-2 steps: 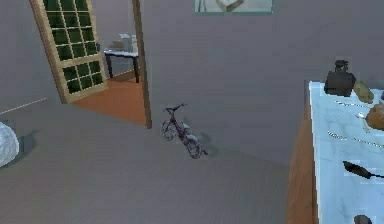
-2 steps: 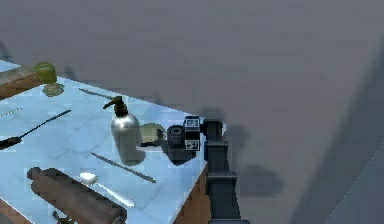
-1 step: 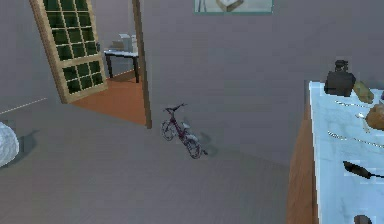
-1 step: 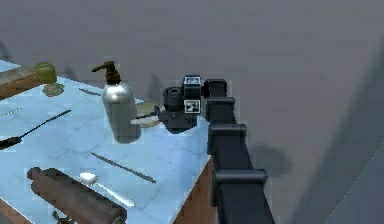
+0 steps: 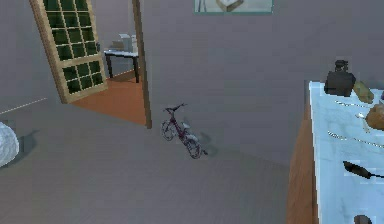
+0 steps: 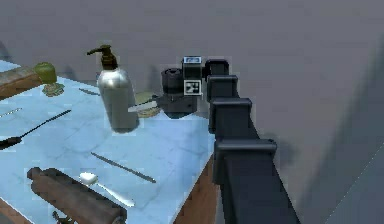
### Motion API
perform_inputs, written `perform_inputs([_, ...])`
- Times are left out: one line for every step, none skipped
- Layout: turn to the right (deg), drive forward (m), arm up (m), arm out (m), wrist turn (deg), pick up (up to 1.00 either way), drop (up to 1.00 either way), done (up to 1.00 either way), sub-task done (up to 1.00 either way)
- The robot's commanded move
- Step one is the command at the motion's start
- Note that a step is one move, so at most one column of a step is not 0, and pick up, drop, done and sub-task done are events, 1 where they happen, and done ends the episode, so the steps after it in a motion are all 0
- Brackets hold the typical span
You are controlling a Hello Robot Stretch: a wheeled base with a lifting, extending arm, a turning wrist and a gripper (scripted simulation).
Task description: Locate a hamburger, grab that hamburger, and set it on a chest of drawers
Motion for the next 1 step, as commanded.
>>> perform_inputs([0.0, 0.0, 0.0, 0.0, -45.0, 0.0, 0.0, 0.0, 0.0])
